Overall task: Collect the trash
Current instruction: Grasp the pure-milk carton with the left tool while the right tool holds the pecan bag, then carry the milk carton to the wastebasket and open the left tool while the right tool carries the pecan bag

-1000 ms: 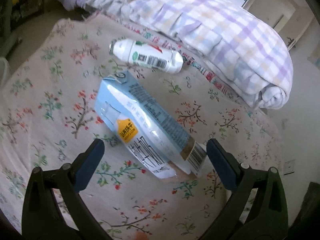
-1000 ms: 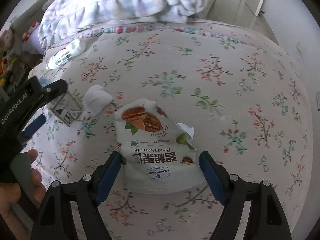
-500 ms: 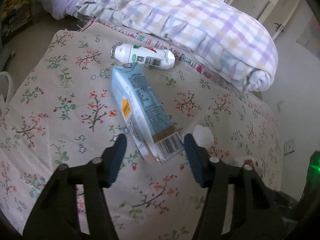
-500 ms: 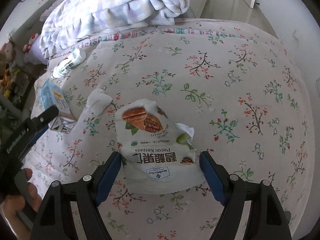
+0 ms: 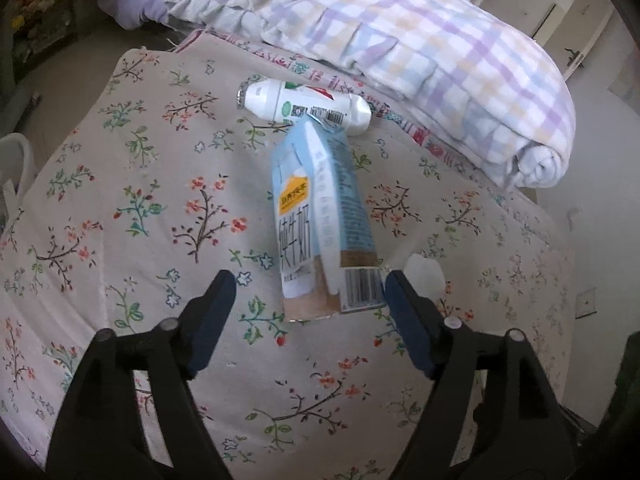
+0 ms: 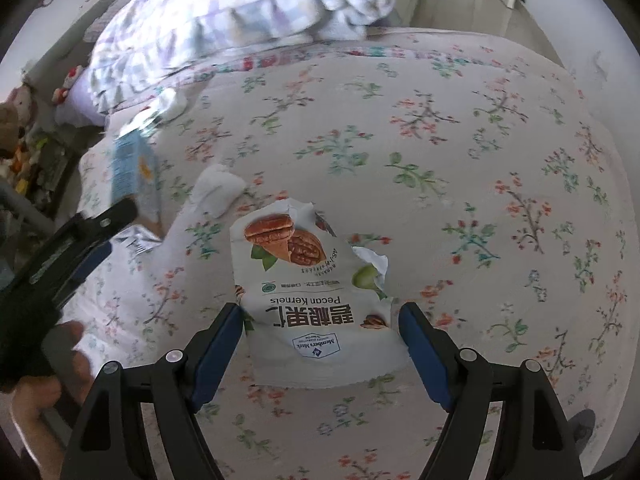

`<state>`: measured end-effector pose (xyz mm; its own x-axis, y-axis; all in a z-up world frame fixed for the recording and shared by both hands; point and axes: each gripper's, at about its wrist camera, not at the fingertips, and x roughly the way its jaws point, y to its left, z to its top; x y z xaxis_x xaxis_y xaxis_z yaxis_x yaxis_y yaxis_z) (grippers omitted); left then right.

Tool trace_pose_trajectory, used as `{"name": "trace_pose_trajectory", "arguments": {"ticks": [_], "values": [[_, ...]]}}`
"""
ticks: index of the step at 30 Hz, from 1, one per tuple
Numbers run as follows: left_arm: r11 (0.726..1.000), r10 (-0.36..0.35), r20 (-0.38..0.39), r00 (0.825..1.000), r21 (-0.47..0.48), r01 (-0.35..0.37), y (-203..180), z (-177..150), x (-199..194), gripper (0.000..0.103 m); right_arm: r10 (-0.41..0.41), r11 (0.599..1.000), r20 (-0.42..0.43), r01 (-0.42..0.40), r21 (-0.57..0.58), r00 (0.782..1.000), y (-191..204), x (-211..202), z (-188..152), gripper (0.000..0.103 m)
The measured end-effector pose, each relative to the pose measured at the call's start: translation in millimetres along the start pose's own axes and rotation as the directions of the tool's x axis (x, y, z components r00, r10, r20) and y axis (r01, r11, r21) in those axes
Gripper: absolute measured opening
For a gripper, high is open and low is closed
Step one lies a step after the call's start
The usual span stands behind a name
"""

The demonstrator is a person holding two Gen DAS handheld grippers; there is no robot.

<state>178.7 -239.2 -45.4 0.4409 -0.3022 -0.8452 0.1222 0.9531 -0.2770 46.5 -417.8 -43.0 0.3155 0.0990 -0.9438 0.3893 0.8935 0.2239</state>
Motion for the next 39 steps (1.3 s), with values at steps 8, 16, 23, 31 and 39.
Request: {"name": "trace_pose_trajectory", "arguments": {"ticks": [8, 16, 23, 31, 39], "values": [[0.999, 0.036, 0.010, 0.999, 0.018, -0.036, 2, -2, 18, 0.053, -0.039, 0.999, -0.003, 0.039, -0.021, 0.999, -1, 4, 1, 0.082], [0.996, 0.000, 0.020, 1.000, 0.084, -0.002, 4, -4, 9, 0.053, -0.030, 1.000, 0.014, 0.030, -0.006, 0.999, -4, -1, 7, 0.082], [0.985, -0.061, 0.015, 0.998, 0.162, 0.058, 4, -11, -15, 0.053, -0.009, 1.000, 0.044, 0.009, -0.012, 0.999, 8, -13, 5, 0.082], [0.979, -0.093, -0.001, 0.996, 0.185, 0.091, 37, -13, -43, 0.053, 0.018, 0.999, 0.103, -0.016, -0.028, 0.995, 32, -33, -1, 0.082], [0.989, -0.063, 0.019, 0.998, 0.133, 0.060, 98, -6, -75, 0.053, 0.019, 0.992, 0.132, -0.002, -0.122, 0.991, 79, -31, -12, 0.082]]}}
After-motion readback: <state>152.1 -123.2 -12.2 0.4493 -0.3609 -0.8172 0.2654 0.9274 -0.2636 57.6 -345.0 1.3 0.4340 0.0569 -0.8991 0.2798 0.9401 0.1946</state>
